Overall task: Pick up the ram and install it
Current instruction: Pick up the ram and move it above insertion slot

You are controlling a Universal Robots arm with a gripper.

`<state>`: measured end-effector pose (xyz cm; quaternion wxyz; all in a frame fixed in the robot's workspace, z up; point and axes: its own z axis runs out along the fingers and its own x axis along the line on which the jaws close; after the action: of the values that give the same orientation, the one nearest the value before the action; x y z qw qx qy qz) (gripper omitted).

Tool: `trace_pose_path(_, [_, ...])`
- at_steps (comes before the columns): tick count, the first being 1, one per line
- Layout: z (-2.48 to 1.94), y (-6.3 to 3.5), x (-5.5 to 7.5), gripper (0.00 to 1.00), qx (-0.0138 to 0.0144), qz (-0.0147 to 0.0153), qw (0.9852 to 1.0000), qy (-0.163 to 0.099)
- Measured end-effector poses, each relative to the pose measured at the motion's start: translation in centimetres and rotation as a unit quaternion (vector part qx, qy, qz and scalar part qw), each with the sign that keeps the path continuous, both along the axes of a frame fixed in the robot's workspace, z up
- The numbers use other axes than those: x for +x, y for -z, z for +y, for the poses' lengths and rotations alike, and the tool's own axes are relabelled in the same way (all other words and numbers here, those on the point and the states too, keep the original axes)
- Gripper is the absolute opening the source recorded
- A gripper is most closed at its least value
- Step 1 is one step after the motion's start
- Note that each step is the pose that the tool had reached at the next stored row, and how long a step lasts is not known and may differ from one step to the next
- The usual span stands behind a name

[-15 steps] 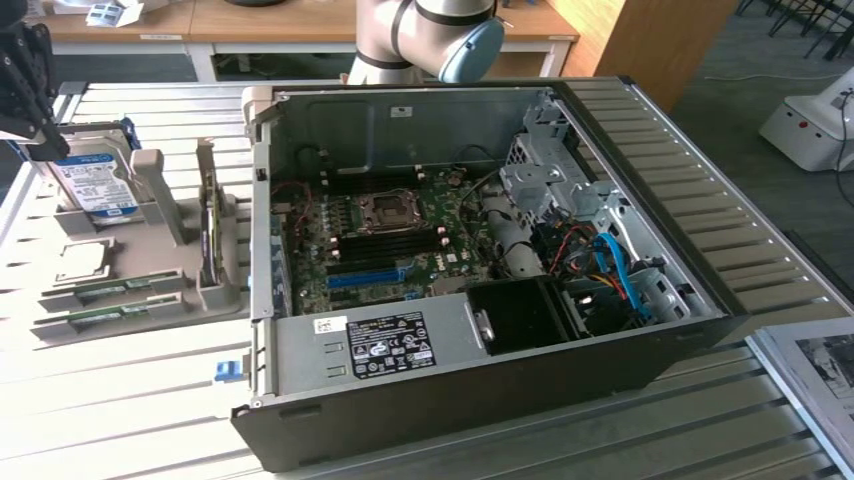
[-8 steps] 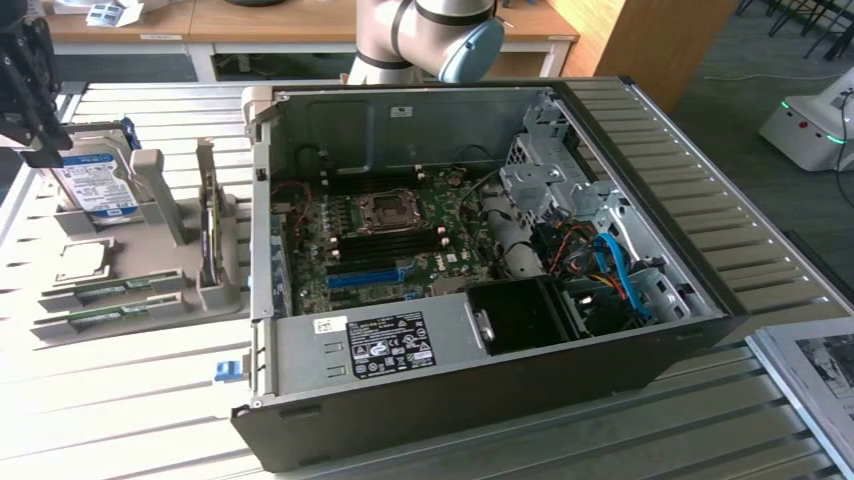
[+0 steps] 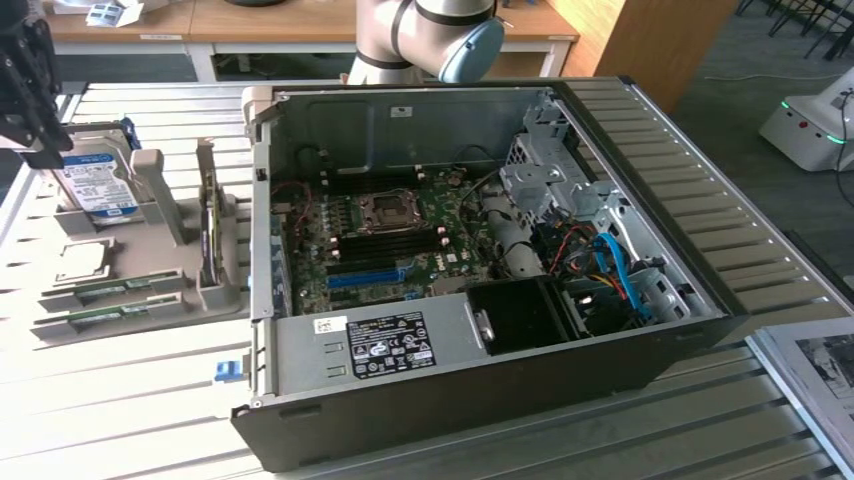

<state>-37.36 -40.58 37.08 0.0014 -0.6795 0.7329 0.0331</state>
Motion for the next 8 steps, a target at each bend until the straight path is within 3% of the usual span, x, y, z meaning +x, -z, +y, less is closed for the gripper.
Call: trace_pose_path(8, [0.0,0.8,0.0,0.29,-0.0001,0.0001,1.0,0.0])
